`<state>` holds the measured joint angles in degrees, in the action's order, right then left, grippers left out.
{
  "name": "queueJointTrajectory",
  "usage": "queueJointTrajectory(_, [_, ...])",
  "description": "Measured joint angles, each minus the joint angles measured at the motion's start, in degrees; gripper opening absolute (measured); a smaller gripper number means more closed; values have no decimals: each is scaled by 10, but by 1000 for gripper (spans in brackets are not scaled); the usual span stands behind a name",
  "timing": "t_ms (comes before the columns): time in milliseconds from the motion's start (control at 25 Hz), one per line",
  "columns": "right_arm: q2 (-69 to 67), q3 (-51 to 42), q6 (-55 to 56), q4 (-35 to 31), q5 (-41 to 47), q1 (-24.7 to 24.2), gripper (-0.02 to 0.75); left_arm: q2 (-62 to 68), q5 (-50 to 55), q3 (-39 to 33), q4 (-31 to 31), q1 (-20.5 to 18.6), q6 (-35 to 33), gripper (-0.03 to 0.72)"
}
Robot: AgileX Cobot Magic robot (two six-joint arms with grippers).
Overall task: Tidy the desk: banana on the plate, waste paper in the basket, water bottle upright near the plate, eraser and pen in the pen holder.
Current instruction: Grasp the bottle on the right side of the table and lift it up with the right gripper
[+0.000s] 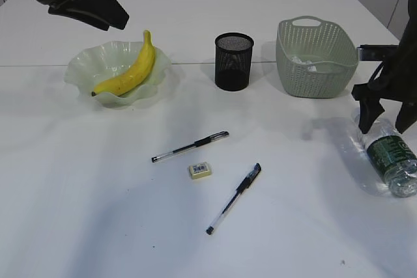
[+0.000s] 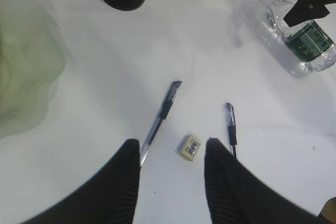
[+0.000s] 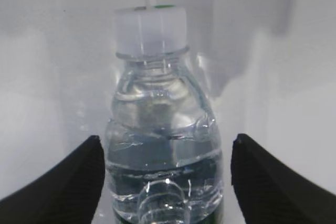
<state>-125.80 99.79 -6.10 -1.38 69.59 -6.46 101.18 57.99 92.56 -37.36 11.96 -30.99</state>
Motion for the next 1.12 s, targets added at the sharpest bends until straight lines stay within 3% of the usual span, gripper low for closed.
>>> queueJointTrajectory(440, [0,0,-22,-33,0,15,568,0,1,0,0,0,0,286])
queueJointTrajectory(1120, [0,-23,-62,-5,0,34,571,0,18,0,0,0,0,286])
